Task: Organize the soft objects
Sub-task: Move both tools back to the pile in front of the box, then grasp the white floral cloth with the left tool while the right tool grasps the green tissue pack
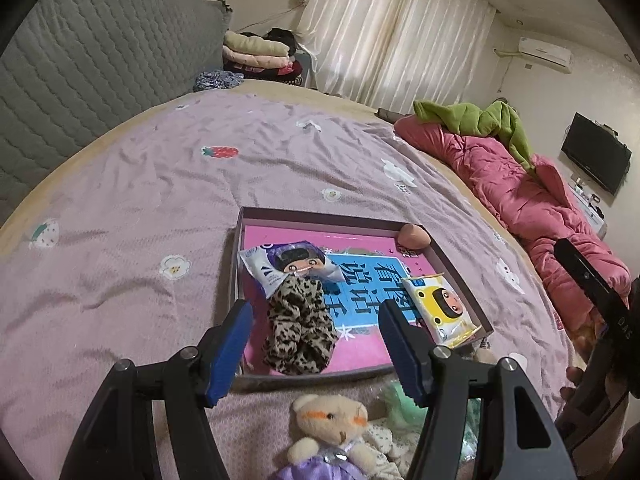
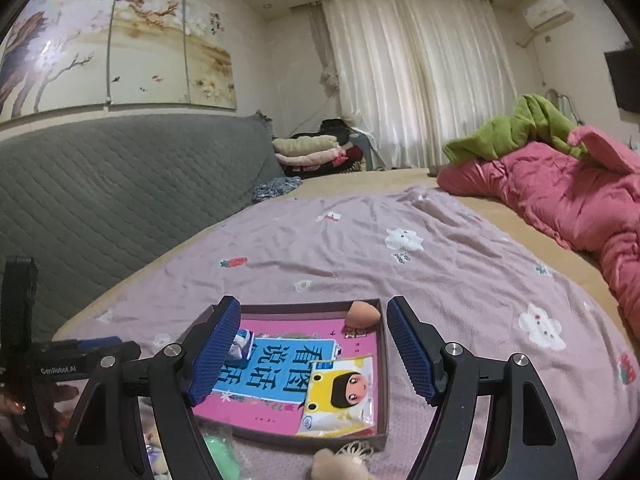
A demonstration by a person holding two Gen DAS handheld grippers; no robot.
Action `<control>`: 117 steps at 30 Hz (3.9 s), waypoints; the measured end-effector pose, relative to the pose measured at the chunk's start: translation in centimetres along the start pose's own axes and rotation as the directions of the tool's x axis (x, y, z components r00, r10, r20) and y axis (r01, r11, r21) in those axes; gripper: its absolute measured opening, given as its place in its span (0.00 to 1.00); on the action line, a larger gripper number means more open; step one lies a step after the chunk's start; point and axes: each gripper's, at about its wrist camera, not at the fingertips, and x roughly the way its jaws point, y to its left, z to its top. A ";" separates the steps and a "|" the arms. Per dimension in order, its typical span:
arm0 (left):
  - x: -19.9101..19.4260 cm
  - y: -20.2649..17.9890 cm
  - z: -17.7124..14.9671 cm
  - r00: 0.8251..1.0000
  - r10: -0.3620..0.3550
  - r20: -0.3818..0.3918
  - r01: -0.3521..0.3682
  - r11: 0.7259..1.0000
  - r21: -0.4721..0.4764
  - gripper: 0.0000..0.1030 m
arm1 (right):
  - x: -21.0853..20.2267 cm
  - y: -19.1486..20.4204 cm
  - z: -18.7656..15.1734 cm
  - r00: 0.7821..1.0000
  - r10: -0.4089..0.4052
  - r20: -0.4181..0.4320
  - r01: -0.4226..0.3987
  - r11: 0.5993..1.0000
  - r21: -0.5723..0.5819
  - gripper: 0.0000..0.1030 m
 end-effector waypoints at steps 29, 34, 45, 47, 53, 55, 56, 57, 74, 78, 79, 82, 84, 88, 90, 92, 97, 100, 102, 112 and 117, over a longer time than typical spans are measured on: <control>-4.2 -3.1 -5.7 0.998 -0.007 -0.063 0.011 0.998 0.069 0.63 | -5.4 2.6 -4.3 0.992 -0.058 -0.109 0.052 0.997 -0.051 0.75; -4.8 -3.6 -6.7 0.997 -0.011 -0.077 0.017 0.996 0.082 0.63 | -6.2 3.1 -5.1 0.989 -0.065 -0.132 0.056 0.996 -0.065 0.75; -5.8 -4.0 -7.8 0.995 -0.001 -0.099 0.009 0.996 0.085 0.63 | -7.0 3.9 -6.3 0.985 -0.060 -0.162 0.045 0.994 -0.096 0.75; -6.0 -4.0 -8.1 0.994 -0.002 -0.107 0.011 0.996 0.086 0.63 | -7.1 4.1 -6.4 0.984 -0.057 -0.170 0.040 0.994 -0.105 0.75; -6.3 -4.7 -8.7 0.993 -0.011 -0.119 0.023 0.995 0.098 0.63 | -7.4 4.7 -7.1 0.980 -0.048 -0.191 0.022 0.991 -0.132 0.75; -6.3 -5.0 -8.9 0.992 -0.016 -0.128 0.030 0.994 0.105 0.63 | -7.5 4.9 -7.3 0.979 -0.042 -0.198 0.015 0.991 -0.132 0.75; -6.2 -5.1 -9.1 0.991 -0.018 -0.133 0.032 0.994 0.107 0.63 | -7.6 4.9 -7.3 0.978 -0.041 -0.203 0.014 0.991 -0.132 0.75; -6.2 -5.3 -9.2 0.990 -0.021 -0.139 0.036 0.993 0.109 0.63 | -7.6 5.0 -7.4 0.977 -0.042 -0.207 0.014 0.991 -0.134 0.75; -4.5 -6.8 -12.0 0.956 -0.081 -0.281 0.114 0.988 0.103 0.63 | -7.6 4.2 -8.9 0.961 -0.051 -0.272 0.018 0.992 -0.121 0.75; -4.1 -6.8 -12.4 0.950 -0.088 -0.300 0.120 0.988 0.093 0.63 | -7.5 3.9 -9.2 0.957 -0.040 -0.289 0.010 0.995 -0.104 0.75; -4.1 -6.8 -12.4 0.949 -0.088 -0.301 0.121 0.988 0.092 0.63 | -7.4 3.9 -9.2 0.955 -0.036 -0.295 0.007 0.995 -0.096 0.75; -3.8 -6.7 -12.6 0.946 -0.090 -0.312 0.122 0.989 0.086 0.63 | -7.1 3.7 -9.5 0.950 -0.030 -0.311 0.004 0.996 -0.085 0.75; -3.6 -6.7 -12.7 0.944 -0.089 -0.319 0.121 0.989 0.083 0.63 | -7.0 3.7 -9.7 0.946 -0.035 -0.321 0.006 0.996 -0.090 0.75; -3.0 -6.6 -12.9 0.936 -0.091 -0.339 0.121 0.990 0.068 0.63 | -6.1 3.8 -10.1 0.938 -0.052 -0.342 0.019 0.995 -0.101 0.75; -2.5 -6.6 -13.1 0.932 -0.090 -0.351 0.118 0.991 0.059 0.63 | -5.7 3.7 -10.3 0.933 -0.065 -0.353 0.030 0.994 -0.103 0.75; -2.2 -6.5 -13.2 0.931 -0.088 -0.354 0.114 0.992 0.054 0.63 | -5.3 3.6 -10.6 0.927 -0.071 -0.368 0.034 0.994 -0.104 0.75; -1.6 -6.5 -13.2 0.929 -0.082 -0.360 0.104 0.994 0.042 0.63 | -4.9 3.1 -10.6 0.925 -0.072 -0.373 0.041 0.995 -0.090 0.75; -1.1 -6.4 -13.2 0.929 -0.078 -0.362 0.096 0.995 0.031 0.62 | -4.8 2.9 -10.7 0.925 -0.071 -0.374 0.044 0.996 -0.081 0.75; -0.7 -6.3 -13.1 0.930 -0.073 -0.360 0.087 0.996 0.023 0.62 | -4.6 2.9 -10.7 0.923 -0.072 -0.379 0.044 0.996 -0.081 0.75; 1.4 -5.6 -12.8 0.927 -0.074 -0.367 0.072 0.997 -0.019 0.50 | -2.7 4.1 -11.3 0.913 -0.113 -0.391 0.058 0.987 -0.149 0.75; 2.3 -4.9 -12.7 0.923 -0.088 -0.374 0.075 0.996 -0.049 0.48 | -1.1 4.8 -12.0 0.897 -0.194 -0.398 0.102 0.965 -0.240 0.75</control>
